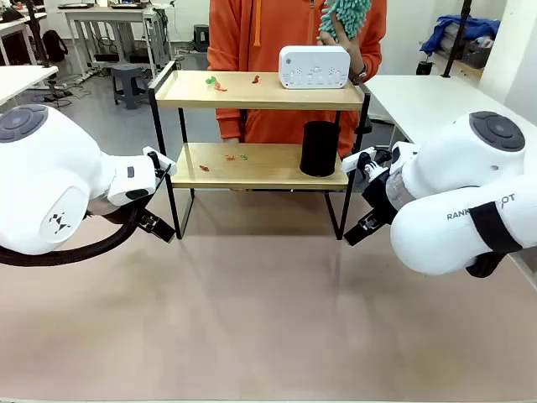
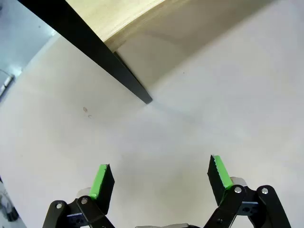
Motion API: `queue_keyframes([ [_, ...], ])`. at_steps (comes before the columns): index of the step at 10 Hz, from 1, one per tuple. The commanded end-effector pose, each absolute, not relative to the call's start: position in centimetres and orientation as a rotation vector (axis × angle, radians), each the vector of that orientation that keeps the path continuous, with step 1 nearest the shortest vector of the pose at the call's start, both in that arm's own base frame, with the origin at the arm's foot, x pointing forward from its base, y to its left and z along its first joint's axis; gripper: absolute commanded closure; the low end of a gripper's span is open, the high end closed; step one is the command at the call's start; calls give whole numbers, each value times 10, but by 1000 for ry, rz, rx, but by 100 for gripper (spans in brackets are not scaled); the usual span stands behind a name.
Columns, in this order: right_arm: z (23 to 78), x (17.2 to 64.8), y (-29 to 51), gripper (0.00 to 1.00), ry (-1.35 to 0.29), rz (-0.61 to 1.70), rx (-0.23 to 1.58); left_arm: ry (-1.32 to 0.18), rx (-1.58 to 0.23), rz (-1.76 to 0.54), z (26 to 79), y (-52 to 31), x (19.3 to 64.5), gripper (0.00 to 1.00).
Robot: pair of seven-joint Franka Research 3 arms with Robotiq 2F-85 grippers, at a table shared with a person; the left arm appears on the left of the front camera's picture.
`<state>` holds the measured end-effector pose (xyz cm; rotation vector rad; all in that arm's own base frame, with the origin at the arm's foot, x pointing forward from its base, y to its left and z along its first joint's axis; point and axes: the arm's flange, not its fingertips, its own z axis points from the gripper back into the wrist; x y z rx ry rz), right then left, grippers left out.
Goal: Clean the shelf.
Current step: Pick up the Duster from the human.
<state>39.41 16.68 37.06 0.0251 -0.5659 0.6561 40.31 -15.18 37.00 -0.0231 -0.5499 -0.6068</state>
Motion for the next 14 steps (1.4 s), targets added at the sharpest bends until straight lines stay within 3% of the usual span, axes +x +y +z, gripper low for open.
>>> queue_keyframes([
  [1, 371, 394, 167, 0, -566, 656, 25, -550, -23, -607, 370, -152, 403, 0],
  [9, 371, 394, 167, 0, -566, 657, 25, -550, -22, -608, 370, -152, 403, 0],
  [10, 390, 384, 153, 0, -457, 695, 68, -378, -164, -783, 389, -144, 388, 0],
  [11, 408, 370, 126, 0, -326, 683, 107, -448, -399, -766, 415, -122, 370, 0],
  [12, 429, 355, 95, 0, -307, 541, 184, -465, -600, -736, 445, -99, 348, 0],
  [14, 465, 317, 17, 0, -387, 272, 566, -635, -752, -624, 477, -31, 318, 0],
])
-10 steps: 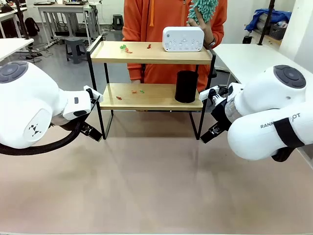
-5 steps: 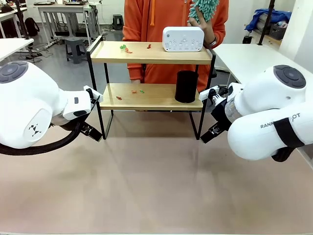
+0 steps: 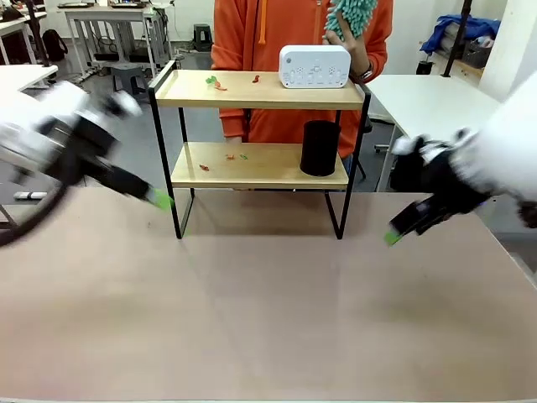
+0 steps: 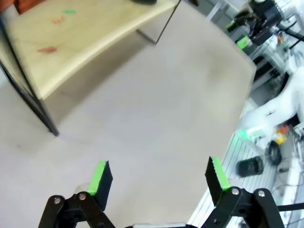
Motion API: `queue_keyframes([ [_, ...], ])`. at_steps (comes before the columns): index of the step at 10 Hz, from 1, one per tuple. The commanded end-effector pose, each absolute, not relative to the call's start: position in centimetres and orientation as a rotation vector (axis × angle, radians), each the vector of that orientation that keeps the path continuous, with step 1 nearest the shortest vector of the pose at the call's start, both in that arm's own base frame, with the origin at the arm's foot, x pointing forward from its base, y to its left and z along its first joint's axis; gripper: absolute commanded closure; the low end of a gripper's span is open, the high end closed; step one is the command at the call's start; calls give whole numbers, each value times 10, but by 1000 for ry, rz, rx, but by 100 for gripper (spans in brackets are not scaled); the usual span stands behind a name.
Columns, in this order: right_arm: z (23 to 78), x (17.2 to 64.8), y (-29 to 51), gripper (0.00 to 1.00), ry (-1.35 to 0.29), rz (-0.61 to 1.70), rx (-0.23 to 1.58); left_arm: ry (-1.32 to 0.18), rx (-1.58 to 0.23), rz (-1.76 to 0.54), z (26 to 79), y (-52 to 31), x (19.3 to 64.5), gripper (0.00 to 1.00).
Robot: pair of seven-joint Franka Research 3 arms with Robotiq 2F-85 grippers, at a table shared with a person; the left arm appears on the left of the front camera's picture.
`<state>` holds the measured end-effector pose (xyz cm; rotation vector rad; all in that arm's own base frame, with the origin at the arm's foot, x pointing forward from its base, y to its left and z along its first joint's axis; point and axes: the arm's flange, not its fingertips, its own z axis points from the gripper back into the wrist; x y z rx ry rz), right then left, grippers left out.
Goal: Clean the shelf.
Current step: Pick up the Duster from the human.
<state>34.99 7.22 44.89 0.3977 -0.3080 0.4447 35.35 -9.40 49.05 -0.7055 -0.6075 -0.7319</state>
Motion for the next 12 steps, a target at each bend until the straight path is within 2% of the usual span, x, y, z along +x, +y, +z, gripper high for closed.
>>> queue_keyframes([
  [1, 477, 289, -33, 0, -446, 201, 770, -695, -826, -560, 480, 9, 307, 0],
  [3, 467, 243, -155, 0, -642, -97, 1141, -844, -977, -287, 459, 111, 282, 0],
  [5, 432, 232, -213, 0, -699, -325, 1369, -893, -1093, -35, 411, 174, 266, 0],
  [7, 411, 234, -222, 0, -750, -447, 1392, -904, -1217, 129, 363, 189, 266, 0],
  [8, 411, 240, -213, 0, -749, -544, 1173, -892, -1204, 251, 350, 186, 270, 0],
  [9, 416, 202, -250, 0, -637, -384, 1282, -881, -1133, 119, 397, 245, 261, 0],
  [12, 416, 202, -250, 0, -637, -384, 1282, -881, -1133, 119, 397, 245, 261, 0],
])
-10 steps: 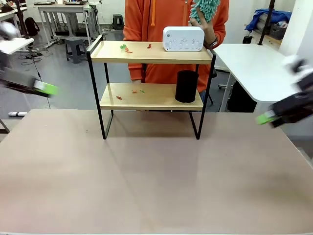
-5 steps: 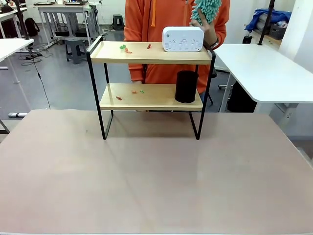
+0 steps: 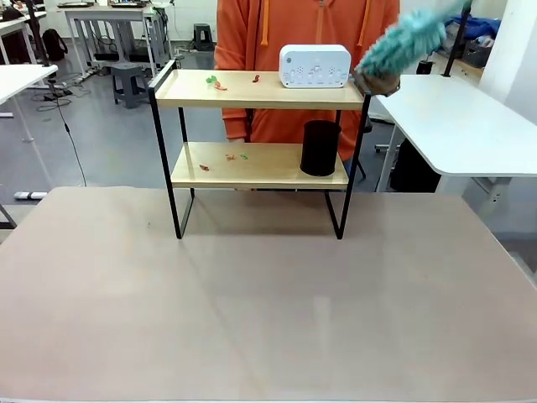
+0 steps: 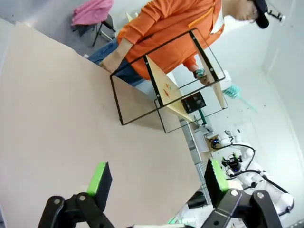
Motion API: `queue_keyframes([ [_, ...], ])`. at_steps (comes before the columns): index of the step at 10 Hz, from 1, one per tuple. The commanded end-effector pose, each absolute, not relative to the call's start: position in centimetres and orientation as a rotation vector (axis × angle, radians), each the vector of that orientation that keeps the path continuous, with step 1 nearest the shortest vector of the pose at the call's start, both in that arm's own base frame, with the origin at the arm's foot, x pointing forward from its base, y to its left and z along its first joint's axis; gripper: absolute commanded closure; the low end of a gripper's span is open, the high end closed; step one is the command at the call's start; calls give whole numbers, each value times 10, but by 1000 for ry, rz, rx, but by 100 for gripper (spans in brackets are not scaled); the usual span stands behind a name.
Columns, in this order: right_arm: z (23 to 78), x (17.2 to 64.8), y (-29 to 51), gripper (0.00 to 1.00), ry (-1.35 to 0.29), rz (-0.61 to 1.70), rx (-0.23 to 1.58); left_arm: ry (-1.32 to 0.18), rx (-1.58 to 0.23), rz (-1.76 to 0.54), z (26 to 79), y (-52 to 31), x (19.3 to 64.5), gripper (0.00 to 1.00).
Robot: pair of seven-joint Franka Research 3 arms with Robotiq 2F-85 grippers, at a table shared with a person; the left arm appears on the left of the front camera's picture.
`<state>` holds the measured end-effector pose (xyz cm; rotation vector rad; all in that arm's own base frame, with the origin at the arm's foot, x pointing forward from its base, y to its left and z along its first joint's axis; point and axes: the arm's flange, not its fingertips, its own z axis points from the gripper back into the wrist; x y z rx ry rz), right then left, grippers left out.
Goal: Clean the shelf.
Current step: Pick up the Duster from the human.
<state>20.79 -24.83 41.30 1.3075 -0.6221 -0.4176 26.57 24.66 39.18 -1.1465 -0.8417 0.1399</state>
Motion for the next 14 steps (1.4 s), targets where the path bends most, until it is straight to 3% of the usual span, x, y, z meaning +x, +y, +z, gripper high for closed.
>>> queue_keyframes([
  [1, 416, 202, -250, 0, -637, -384, 1282, -881, -1133, 119, 397, 245, 261, 0],
  [4, 415, 201, -248, 0, -615, -406, 1300, -881, -1133, 119, 397, 245, 261, 0],
  [5, 413, 211, -250, 0, -574, -397, 1380, -881, -1133, 119, 397, 245, 261, 0],
  [9, 497, 294, -198, 0, -618, -289, 1402, -881, -1133, 119, 397, 245, 261, 0],
  [14, 554, 391, -105, 0, -429, -237, 1232, -881, -1133, 119, 397, 245, 261, 0],
])
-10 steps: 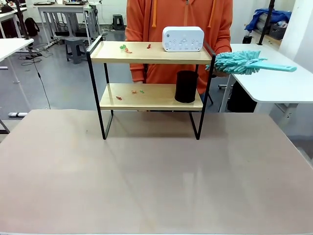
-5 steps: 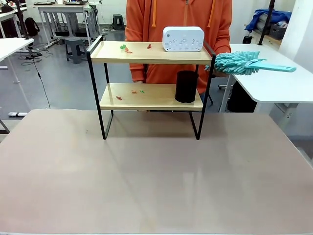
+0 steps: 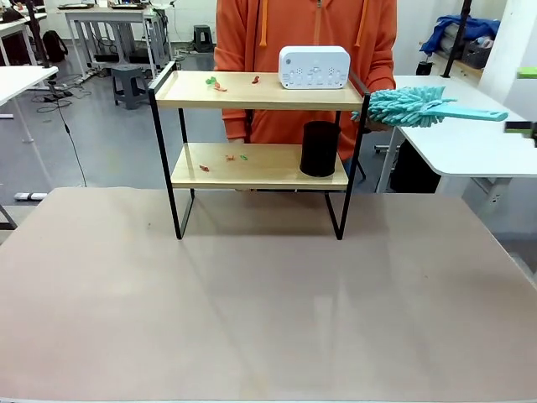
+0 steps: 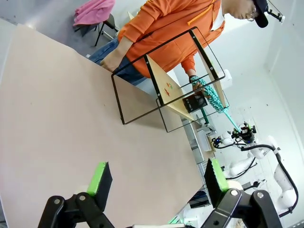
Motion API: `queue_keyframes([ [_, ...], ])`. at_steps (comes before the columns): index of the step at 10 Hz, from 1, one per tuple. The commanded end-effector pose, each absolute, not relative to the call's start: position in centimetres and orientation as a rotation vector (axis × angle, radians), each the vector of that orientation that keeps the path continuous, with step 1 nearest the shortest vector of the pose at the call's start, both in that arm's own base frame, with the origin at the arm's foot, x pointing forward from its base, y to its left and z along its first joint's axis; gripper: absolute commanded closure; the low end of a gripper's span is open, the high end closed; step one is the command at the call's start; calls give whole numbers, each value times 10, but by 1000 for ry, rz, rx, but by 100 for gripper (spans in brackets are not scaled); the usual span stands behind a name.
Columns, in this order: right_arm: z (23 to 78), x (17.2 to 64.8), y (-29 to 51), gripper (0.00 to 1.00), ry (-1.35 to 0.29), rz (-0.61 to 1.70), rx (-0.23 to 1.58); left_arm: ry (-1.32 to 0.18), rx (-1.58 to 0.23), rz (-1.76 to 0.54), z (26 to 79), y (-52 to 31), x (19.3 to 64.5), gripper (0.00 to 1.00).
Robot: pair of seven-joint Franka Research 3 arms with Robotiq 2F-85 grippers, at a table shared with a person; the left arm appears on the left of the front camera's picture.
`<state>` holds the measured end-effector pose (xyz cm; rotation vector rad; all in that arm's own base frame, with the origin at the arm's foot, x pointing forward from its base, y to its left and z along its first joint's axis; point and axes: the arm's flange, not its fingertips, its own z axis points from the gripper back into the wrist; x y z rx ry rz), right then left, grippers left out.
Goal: Clean the shelf.
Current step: Pick up the Duster from the human.
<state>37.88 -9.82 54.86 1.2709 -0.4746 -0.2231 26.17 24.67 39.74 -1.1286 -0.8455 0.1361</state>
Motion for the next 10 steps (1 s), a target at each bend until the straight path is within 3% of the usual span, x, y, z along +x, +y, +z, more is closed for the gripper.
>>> queue_keyframes([
  [1, 560, 403, -92, 0, -384, -200, 1208, -881, -1133, 119, 397, 245, 261, 0],
  [6, 566, 439, -55, 0, -258, -337, 1103, -881, -1133, 119, 397, 245, 261, 0],
  [10, 572, 451, -50, 0, -253, -355, 1069, -881, -1133, 119, 397, 245, 261, 0],
])
